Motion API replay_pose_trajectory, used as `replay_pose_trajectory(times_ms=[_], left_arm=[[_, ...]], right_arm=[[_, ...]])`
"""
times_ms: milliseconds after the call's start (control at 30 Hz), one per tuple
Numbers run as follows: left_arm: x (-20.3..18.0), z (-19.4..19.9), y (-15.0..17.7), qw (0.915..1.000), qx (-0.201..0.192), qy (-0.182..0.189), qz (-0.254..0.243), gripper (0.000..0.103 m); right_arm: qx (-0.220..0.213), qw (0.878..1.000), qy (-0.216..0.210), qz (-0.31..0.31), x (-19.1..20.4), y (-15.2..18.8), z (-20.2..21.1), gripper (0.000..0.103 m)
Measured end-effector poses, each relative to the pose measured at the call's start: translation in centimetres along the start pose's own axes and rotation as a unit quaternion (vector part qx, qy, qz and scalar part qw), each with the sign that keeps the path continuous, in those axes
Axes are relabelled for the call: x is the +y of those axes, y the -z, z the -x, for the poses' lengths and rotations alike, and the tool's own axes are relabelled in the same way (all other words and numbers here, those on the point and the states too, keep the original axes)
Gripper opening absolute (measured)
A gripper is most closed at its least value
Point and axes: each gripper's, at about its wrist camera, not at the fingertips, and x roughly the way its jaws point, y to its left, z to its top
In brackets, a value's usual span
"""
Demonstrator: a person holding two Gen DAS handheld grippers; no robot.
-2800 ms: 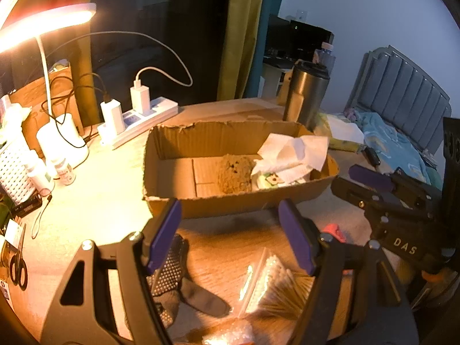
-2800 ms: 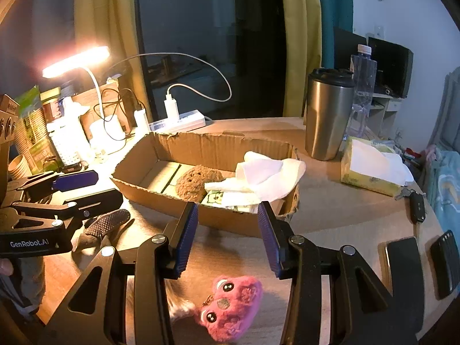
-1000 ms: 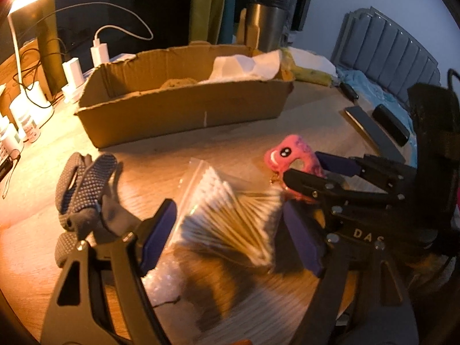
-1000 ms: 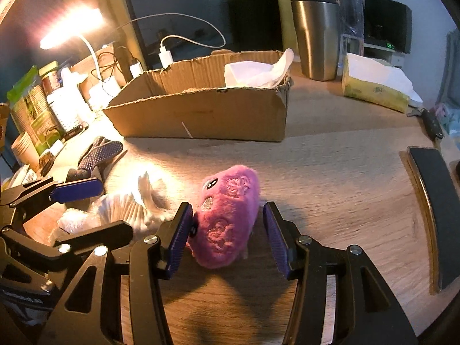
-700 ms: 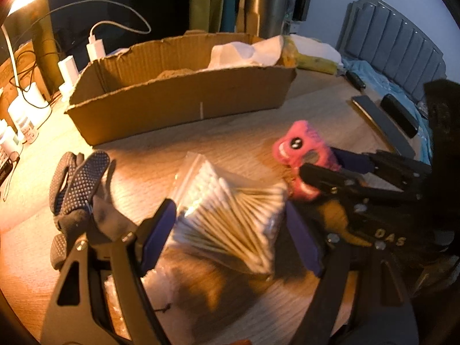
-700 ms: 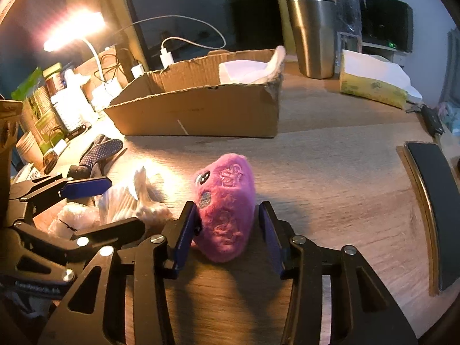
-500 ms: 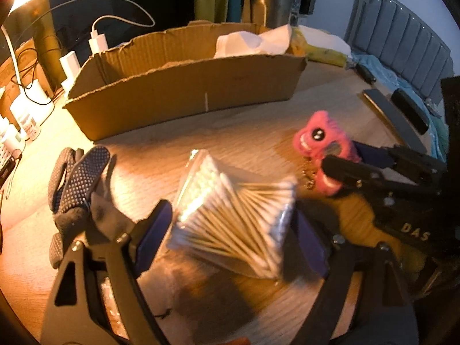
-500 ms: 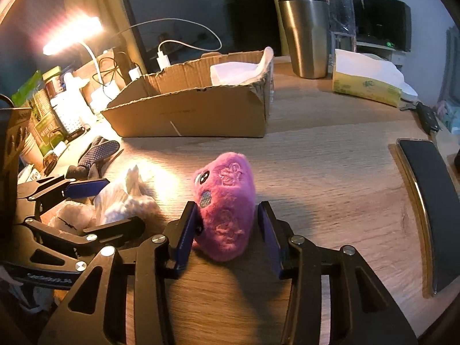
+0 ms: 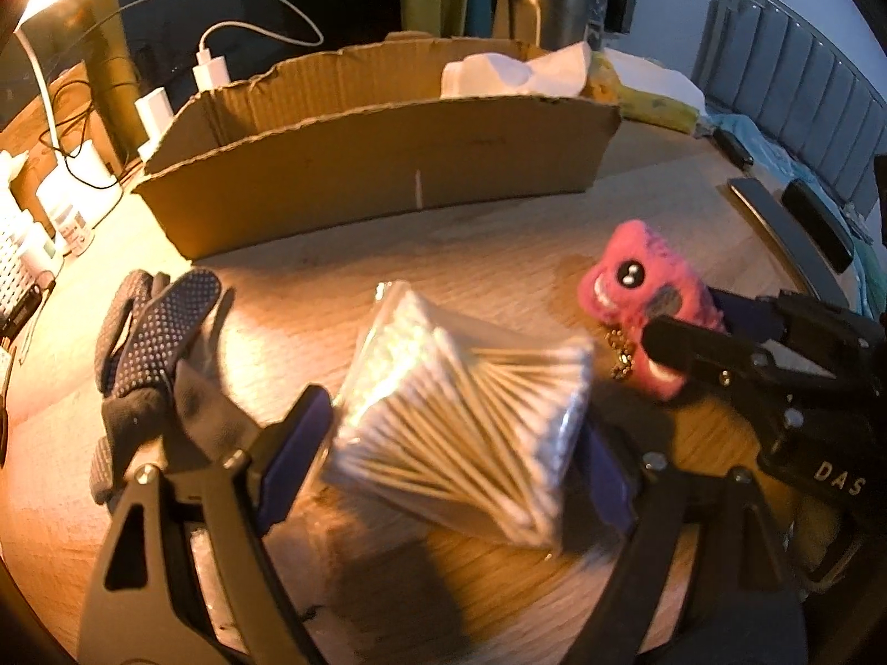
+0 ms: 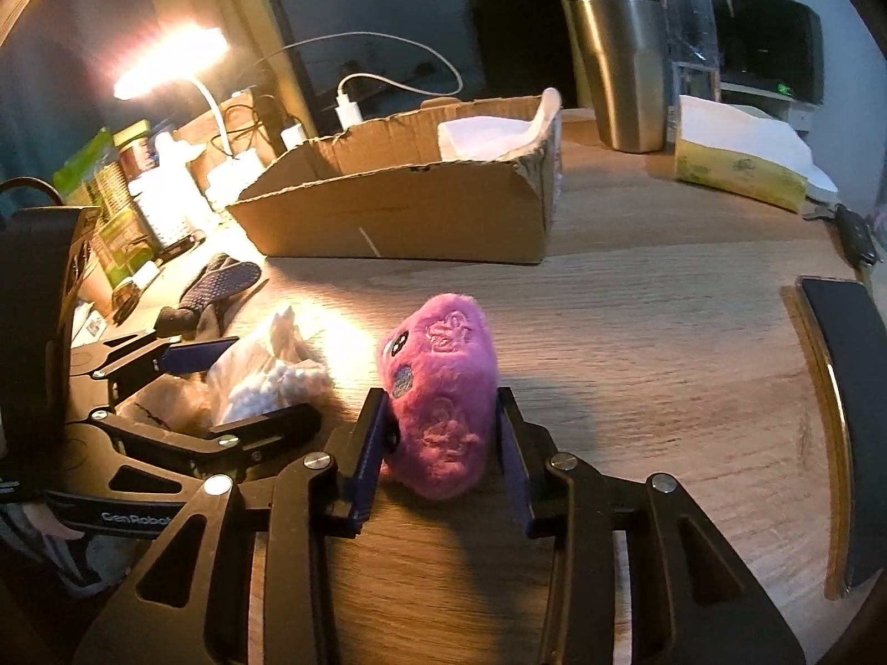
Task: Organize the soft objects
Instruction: 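Lift and carry the pink plush toward the box while the left carries the swab bag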
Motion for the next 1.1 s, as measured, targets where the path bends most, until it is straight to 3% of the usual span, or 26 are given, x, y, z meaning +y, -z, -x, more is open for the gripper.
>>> replay_pose_trajectory(times_ms=[467, 1100], left_arm=[[-0.1, 1.4, 0.4, 0.9994, -0.028, 0.009, 0.017, 0.078], [1.5, 5.1, -1.3, 0.9968, -0.069, 0.033, 0.024, 0.078]], right_arm=[[0.002, 1.0, -0.03, 0.004, -0.2, 0.1, 0.3, 0.035], [-0.014, 1.0, -0.017, -0.008, 0.6, -1.4, 1.8, 0.035]])
